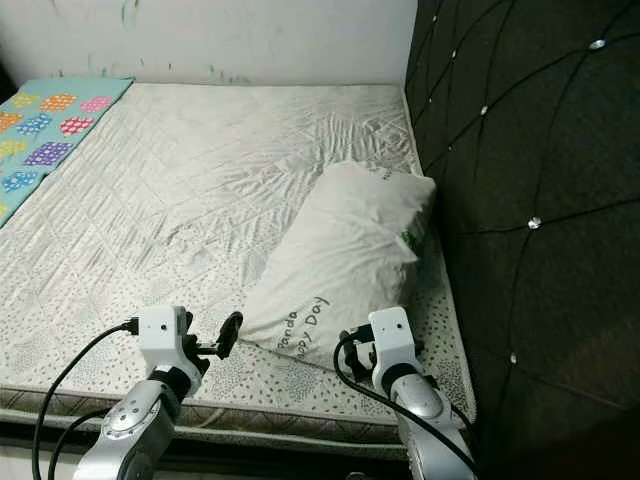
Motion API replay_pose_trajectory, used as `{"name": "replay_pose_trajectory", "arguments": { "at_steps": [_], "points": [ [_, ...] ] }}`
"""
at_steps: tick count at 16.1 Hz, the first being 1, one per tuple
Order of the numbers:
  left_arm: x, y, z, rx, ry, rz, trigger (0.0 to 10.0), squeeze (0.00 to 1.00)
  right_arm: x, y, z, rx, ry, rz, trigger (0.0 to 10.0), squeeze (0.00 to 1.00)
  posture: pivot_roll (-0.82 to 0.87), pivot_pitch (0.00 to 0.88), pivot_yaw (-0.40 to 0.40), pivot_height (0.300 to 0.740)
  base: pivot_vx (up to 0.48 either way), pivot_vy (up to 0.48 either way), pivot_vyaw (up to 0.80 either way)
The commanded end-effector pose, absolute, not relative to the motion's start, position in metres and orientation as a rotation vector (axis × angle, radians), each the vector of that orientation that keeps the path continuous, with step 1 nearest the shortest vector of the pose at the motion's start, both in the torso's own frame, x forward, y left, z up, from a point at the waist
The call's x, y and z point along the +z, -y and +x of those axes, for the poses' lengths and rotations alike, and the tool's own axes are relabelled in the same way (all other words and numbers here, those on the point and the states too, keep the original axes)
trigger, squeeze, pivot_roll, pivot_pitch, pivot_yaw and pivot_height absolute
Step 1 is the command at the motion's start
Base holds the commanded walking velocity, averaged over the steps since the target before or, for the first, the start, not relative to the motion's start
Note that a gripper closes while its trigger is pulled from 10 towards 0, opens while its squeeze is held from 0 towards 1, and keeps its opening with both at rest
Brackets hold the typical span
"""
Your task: Clean up the room
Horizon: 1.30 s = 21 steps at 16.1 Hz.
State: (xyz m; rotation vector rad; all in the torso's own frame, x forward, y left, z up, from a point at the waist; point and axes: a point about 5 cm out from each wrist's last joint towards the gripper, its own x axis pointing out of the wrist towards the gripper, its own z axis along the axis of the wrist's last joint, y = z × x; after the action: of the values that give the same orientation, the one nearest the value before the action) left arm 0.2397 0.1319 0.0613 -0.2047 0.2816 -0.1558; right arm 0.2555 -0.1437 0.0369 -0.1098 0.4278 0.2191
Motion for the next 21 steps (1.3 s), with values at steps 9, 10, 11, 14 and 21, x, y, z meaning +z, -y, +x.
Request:
{"name": "replay_pose_trajectory", "arguments": {
  "at_steps": [9,10,11,14,21],
  "points": [
    [0.0589,-0.1326,0.2394,-0.147,-0.292,-0.190,10.0,0.00,0.0372,0.1411,0.2557,0.233,-0.422,-0.103,10.0,0.00,-0.10,0.087,0.041,0.671,0.000,0.000,0.00],
    [0.0588,-0.1324,0.2395,-0.147,-0.292,-0.190,10.0,0.00,0.0372,0.1410,0.2557,0.235,-0.422,-0.105,10.0,0.00,-0.10,0.087,0.041,0.658,0.000,0.000,0.00],
    [0.0587,-0.1325,0.2397,-0.146,-0.293,-0.190,10.0,0.00,0.0372,0.1410,0.2559,0.236,-0.422,-0.104,10.0,0.00,-0.10,0.088,0.042,0.644,0.000,0.000,0.00],
    [0.0585,-0.1323,0.2399,-0.146,-0.294,-0.187,10.0,0.00,0.0374,0.1410,0.2561,0.235,-0.420,-0.103,10.0,0.00,-0.10,0.087,0.042,0.613,0.000,0.000,0.00],
    [0.0581,-0.1314,0.2401,-0.142,-0.294,-0.189,10.0,0.00,0.0380,0.1417,0.2562,0.235,-0.413,-0.094,10.0,0.00,-0.11,0.086,0.039,0.613,0.000,0.000,0.00]
  ]
}}
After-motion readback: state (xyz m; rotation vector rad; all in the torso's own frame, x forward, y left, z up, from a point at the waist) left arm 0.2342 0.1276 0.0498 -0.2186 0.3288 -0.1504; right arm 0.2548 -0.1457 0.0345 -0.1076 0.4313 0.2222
